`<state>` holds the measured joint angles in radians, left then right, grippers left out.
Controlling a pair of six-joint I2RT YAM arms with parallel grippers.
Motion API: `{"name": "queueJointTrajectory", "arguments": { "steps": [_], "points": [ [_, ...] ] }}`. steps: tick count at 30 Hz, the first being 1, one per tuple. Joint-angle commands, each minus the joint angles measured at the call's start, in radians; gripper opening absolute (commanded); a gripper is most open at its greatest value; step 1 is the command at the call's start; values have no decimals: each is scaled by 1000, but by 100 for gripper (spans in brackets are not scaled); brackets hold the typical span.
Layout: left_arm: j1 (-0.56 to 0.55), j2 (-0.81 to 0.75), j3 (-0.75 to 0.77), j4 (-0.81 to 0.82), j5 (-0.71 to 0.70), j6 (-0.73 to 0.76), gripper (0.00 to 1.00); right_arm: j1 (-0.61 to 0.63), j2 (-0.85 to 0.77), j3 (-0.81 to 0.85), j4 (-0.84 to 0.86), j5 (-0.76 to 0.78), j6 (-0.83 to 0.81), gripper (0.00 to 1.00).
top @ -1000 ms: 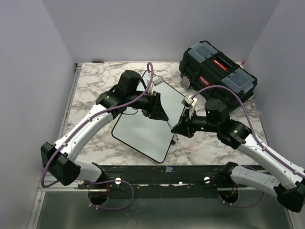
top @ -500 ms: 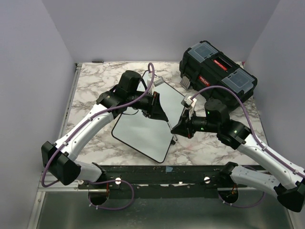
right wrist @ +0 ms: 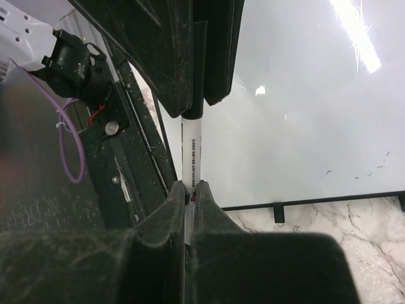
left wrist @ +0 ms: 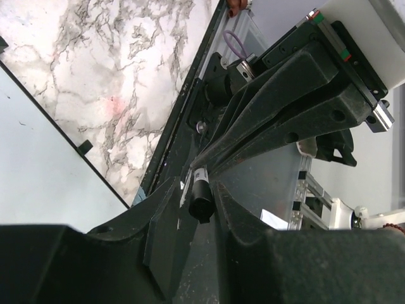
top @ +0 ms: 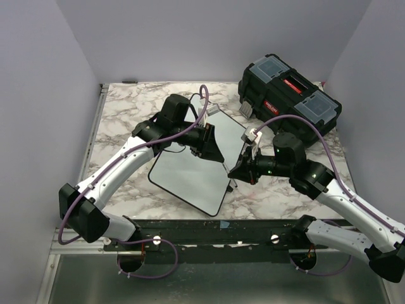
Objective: Write a sentence on the whiteboard
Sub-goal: Open the whiteboard marker at the center of the board.
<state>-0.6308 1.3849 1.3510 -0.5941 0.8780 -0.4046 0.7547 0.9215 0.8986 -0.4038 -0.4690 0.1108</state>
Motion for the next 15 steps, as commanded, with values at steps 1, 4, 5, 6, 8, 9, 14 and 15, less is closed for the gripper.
{"name": "queueJointTrajectory", "arguments": {
  "steps": [1,4,5,6,8,9,14,15],
  "points": [
    [-5,14,25,-16,38,7,29,9,-10,33,5,-4,-26,1],
    [-7,11,26,-19,37,9,24,9,-9,34,3,-5,-27,1],
    [-6,11,26,-19,38,10,21,9,-8,34,3,-5,-28,1],
    [-6,11,24,-21,37,11,17,8,-7,34,3,-4,-28,1],
    [-6,11,21,-21,38,12,5,9,-7,33,3,-2,-25,1],
    [-7,9,18,-20,37,10,0,9,-8,33,5,4,-23,1],
    [-7,-18,7,12,18,-13,0,8,1,46,-7,102,38,54],
    [-5,-27,10,15,7,-17,0,9,4,55,-10,134,55,66]
  ]
}}
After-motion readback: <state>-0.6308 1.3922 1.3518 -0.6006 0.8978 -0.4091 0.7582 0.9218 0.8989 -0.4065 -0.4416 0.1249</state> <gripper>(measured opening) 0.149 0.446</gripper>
